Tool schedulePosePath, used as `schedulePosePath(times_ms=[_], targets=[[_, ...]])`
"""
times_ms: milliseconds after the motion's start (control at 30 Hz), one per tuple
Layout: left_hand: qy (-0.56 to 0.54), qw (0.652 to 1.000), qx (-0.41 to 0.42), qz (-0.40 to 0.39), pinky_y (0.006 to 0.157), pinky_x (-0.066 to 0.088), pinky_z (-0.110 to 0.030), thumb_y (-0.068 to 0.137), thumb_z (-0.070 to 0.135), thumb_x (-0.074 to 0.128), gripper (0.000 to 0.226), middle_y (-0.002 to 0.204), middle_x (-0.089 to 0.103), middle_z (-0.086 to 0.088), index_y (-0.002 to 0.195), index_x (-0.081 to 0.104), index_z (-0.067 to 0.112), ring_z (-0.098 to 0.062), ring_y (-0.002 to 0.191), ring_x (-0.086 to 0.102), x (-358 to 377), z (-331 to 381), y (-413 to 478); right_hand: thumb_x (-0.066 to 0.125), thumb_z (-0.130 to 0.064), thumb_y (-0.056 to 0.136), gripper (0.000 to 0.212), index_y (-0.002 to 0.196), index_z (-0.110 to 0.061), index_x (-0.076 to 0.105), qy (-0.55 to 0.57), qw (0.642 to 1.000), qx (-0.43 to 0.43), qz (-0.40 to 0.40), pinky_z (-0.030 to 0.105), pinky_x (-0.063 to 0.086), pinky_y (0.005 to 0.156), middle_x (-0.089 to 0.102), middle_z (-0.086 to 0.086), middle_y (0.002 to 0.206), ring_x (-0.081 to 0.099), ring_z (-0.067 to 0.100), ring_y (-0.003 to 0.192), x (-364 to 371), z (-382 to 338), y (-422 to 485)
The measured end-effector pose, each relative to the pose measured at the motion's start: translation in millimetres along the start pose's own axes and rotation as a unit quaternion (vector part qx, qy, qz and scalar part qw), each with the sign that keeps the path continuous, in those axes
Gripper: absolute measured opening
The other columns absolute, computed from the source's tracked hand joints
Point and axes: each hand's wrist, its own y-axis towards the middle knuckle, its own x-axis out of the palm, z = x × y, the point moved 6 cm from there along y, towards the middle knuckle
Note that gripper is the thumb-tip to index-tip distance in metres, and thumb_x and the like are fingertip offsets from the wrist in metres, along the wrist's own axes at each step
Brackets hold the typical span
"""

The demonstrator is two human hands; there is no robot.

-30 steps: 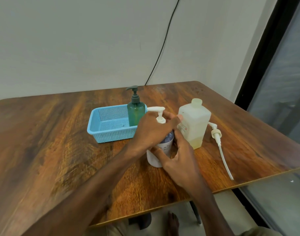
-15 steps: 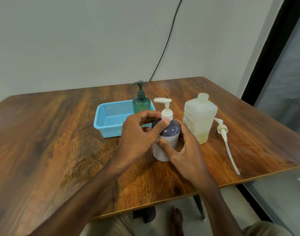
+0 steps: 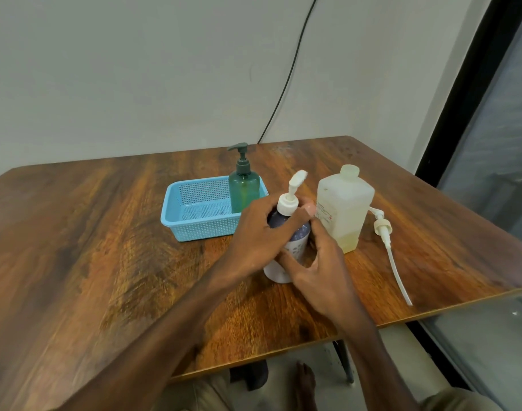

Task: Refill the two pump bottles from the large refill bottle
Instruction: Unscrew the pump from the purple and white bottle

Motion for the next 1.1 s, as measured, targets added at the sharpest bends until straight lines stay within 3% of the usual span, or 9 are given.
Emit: schedulePosePath(times_ms=[100, 200, 300, 367, 533, 733, 867, 1000, 1100], targets=[[-0.016, 0.999, 0.025, -0.019, 0.098, 0.058, -0.037, 0.102, 0.031, 0.063, 0.027, 0.118, 0.074, 0.006, 0.126, 0.070, 0.020, -0.009, 0.113, 0.069, -9, 1, -12, 0.066, -0.059, 0.077, 0.083, 0.149, -0.032, 0.038, 0.001, 1.000, 0.006, 0.003, 0.002, 0.043, 0.092, 0.052, -0.025, 0.137, 0.047, -0.020, 0.121, 0, 1, 0], [-0.024, 0.999, 0.024, -0.022, 0.100, 0.057, -0.038, 0.104, 0.029, 0.059, 0.029, 0.122, 0.073, 0.008, 0.131, 0.068, 0.020, -0.007, 0.117, 0.067, -18, -1, -15, 0.066, -0.070, 0.074, 0.086, 0.148, -0.035, 0.039, -0.010, 1.000, 0.013, 0.009, 0.027, 0.050, 0.105, 0.053, -0.018, 0.142, 0.051, -0.001, 0.129, 1, 6, 0], [-0.003, 1.000, 0.022, -0.020, 0.101, 0.057, -0.042, 0.101, 0.032, 0.063, 0.034, 0.126, 0.071, 0.012, 0.134, 0.064, 0.023, -0.005, 0.121, 0.065, -22, 0, -11, 0.066, -0.072, 0.074, 0.087, 0.147, -0.035, 0.039, -0.011, 1.000, 0.015, 0.011, 0.036, 0.050, 0.107, 0.053, -0.017, 0.143, 0.050, 0.004, 0.132, 1, 6, 0], [0.003, 0.999, 0.031, -0.009, 0.101, 0.056, -0.045, 0.099, 0.030, 0.067, 0.033, 0.125, 0.072, 0.010, 0.131, 0.065, 0.022, -0.007, 0.119, 0.066, -24, 1, -8, 0.067, -0.070, 0.075, 0.084, 0.146, -0.035, 0.040, -0.009, 1.000, 0.014, 0.012, 0.032, 0.051, 0.106, 0.054, -0.019, 0.141, 0.051, 0.003, 0.131, 0, 5, 0], [-0.033, 0.997, 0.049, 0.050, 0.098, 0.058, -0.044, 0.091, 0.031, 0.076, 0.036, 0.118, 0.075, 0.013, 0.126, 0.069, 0.027, -0.010, 0.114, 0.069, -32, 14, -1, 0.074, -0.054, 0.080, 0.065, 0.137, -0.043, 0.044, -0.010, 1.000, 0.017, 0.011, 0.007, 0.046, 0.091, 0.054, -0.035, 0.126, 0.051, -0.012, 0.121, -1, 5, 0], [-0.083, 0.994, 0.026, 0.072, 0.089, 0.057, -0.019, 0.087, 0.027, 0.080, 0.035, 0.108, 0.077, 0.018, 0.120, 0.071, 0.028, 0.001, 0.105, 0.070, -47, 33, 8, 0.077, -0.047, 0.081, 0.066, 0.139, -0.035, 0.047, -0.006, 1.000, 0.009, 0.012, 0.005, 0.045, 0.092, 0.057, -0.025, 0.131, 0.051, -0.011, 0.121, -1, 5, 1], [0.070, 0.996, 0.031, 0.049, 0.080, 0.052, -0.009, 0.080, 0.041, 0.084, 0.039, 0.105, 0.075, 0.021, 0.116, 0.074, 0.033, 0.007, 0.100, 0.069, -46, 35, 6, 0.077, -0.046, 0.082, 0.067, 0.140, -0.032, 0.047, -0.002, 1.000, 0.004, 0.014, 0.007, 0.046, 0.093, 0.058, -0.026, 0.130, 0.053, -0.012, 0.120, -1, 3, 1], [0.029, 0.997, 0.016, 0.065, 0.073, 0.049, -0.005, 0.077, 0.034, 0.087, 0.038, 0.094, 0.075, 0.019, 0.113, 0.074, 0.030, 0.010, 0.090, 0.068, -46, 36, 5, 0.078, -0.042, 0.083, 0.064, 0.139, -0.031, 0.049, -0.004, 1.000, 0.001, 0.016, 0.007, 0.046, 0.093, 0.058, -0.026, 0.128, 0.053, -0.013, 0.119, -1, 2, 1], [0.006, 0.999, 0.003, 0.054, 0.081, 0.054, -0.014, 0.080, 0.034, 0.086, 0.040, 0.097, 0.077, 0.010, 0.118, 0.076, 0.024, 0.002, 0.094, 0.071, -43, 39, 7, 0.078, -0.042, 0.083, 0.062, 0.137, -0.033, 0.049, -0.004, 1.000, 0.001, 0.019, 0.009, 0.047, 0.093, 0.060, -0.025, 0.128, 0.054, -0.011, 0.119, -2, 2, 1]])
